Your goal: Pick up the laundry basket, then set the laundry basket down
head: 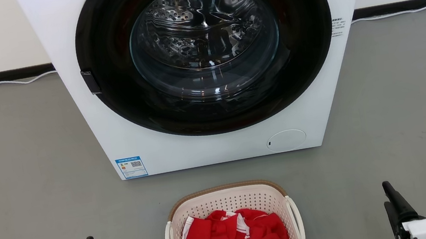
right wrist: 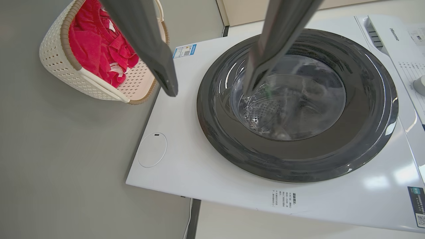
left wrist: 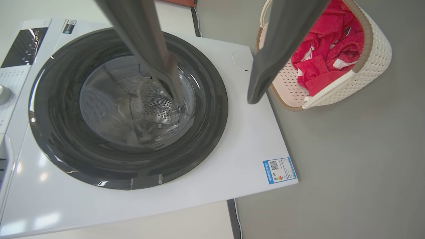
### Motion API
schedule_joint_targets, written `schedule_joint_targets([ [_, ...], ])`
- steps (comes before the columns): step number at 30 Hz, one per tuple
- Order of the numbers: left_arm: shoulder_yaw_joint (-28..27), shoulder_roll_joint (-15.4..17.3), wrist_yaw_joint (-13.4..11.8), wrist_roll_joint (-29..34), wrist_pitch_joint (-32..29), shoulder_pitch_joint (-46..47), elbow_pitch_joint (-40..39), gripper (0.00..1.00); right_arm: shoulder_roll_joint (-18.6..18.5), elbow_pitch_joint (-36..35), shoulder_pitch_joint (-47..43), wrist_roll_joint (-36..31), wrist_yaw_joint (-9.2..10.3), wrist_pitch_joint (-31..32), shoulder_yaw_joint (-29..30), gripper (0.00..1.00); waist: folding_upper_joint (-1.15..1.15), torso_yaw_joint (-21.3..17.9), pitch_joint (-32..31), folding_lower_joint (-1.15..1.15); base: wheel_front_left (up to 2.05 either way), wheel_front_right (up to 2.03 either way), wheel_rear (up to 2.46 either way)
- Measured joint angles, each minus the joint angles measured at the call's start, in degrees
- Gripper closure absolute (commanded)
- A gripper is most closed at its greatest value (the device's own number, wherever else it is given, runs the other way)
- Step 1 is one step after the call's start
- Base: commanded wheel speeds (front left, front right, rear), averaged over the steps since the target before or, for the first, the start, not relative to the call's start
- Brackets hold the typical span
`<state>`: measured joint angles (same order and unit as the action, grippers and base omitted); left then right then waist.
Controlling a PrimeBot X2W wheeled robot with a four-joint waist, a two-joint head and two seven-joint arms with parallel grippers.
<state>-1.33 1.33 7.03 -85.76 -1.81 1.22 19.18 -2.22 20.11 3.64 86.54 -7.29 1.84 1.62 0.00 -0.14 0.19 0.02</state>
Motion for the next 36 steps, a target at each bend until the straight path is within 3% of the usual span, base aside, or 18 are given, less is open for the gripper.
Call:
schedule_joint_targets([
  [11, 0.99, 0.16, 0.0, 8.18, 1.85, 0.85, 0.03, 0.0, -0.63, 1.27, 2.3, -6.91, 0.0, -1.89, -2.0, 0.0, 0.0, -0.08, 0.05, -0.01, 0.0, 0.0, 0.0],
  [36, 4.89, 1.33, 0.02, 33.04, 5.98, 1.29, 0.4, 0.0, -2.0, 6.38, 6.98, -27.33, 0.0, -5.97, -6.9, 0.0, 0.0, -0.21, -0.04, -0.01, 0.0, 0.0, 0.0],
])
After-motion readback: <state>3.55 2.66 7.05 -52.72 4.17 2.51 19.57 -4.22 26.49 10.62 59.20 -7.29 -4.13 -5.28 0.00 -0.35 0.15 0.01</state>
